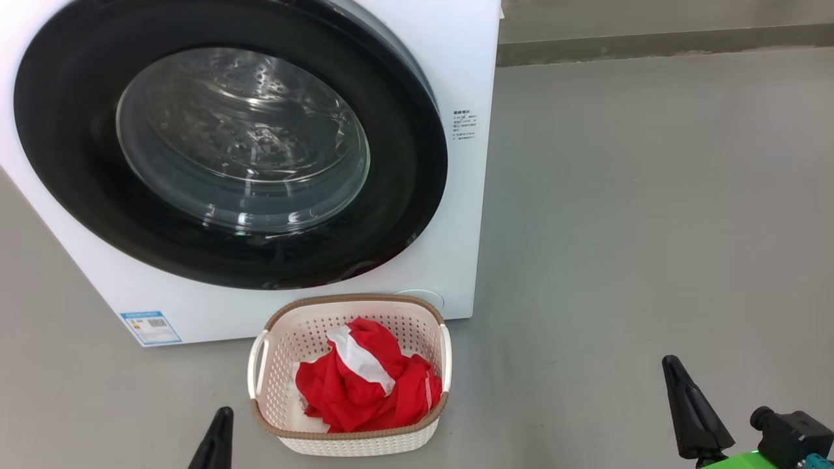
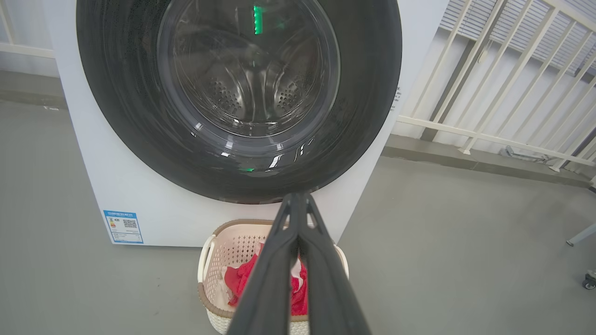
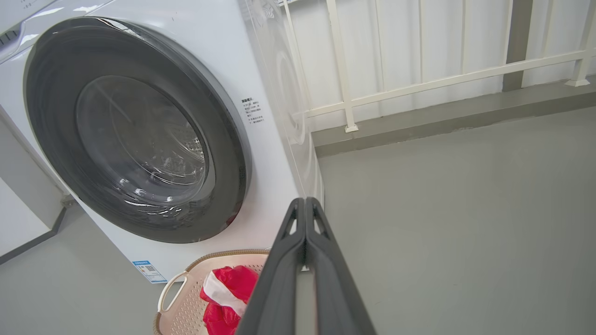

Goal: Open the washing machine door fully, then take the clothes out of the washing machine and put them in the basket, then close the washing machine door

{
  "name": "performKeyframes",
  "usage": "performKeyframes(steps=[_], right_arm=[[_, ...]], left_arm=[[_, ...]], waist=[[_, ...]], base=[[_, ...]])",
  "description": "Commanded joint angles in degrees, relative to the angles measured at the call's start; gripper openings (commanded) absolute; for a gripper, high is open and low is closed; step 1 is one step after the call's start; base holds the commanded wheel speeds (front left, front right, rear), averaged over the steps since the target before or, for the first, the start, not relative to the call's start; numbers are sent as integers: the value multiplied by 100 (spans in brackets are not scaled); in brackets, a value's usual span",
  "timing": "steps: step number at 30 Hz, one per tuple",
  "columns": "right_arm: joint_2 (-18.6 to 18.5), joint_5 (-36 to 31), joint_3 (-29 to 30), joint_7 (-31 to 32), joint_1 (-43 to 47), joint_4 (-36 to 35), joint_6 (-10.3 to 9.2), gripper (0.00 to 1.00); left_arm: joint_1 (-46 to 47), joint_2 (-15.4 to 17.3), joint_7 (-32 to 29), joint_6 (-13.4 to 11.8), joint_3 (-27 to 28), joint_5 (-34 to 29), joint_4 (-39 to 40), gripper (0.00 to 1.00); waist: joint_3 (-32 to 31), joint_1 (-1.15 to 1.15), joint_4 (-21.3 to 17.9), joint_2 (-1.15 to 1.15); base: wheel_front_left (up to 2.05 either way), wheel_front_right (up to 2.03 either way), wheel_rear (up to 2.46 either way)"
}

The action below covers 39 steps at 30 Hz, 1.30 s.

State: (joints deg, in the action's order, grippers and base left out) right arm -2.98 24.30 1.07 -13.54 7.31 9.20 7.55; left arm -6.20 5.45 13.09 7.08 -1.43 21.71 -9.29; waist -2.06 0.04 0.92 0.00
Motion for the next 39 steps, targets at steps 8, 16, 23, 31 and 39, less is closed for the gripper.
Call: performKeyframes(steps=[8, 16, 23, 31, 39], right_arm=[[-51, 587, 53, 147, -235, -77, -1, 0], [-55, 1054, 78, 276, -317, -35, -1, 0], [-57, 1459, 102, 389, -388, 1, -2, 0], [-57, 1863, 127, 503, -459, 36, -2, 0], [-57, 2325, 158, 635, -541, 77, -2, 0]], left_arm=[[164, 26, -155, 5, 111, 594, 72, 0], [244, 9, -284, 8, 156, 1075, 31, 0], [313, -6, -396, 10, 195, 1493, -4, 0], [382, -21, -509, 12, 236, 1911, -39, 0], [461, -40, -640, 15, 284, 2388, -79, 0]], waist=[[29, -4, -7, 0], [44, -4, -13, 0], [56, -4, -19, 0], [69, -4, -24, 0], [83, -4, -30, 0]], base=[[0, 0, 0], [0, 0, 0], [0, 0, 0], [0, 0, 0], [0, 0, 0]])
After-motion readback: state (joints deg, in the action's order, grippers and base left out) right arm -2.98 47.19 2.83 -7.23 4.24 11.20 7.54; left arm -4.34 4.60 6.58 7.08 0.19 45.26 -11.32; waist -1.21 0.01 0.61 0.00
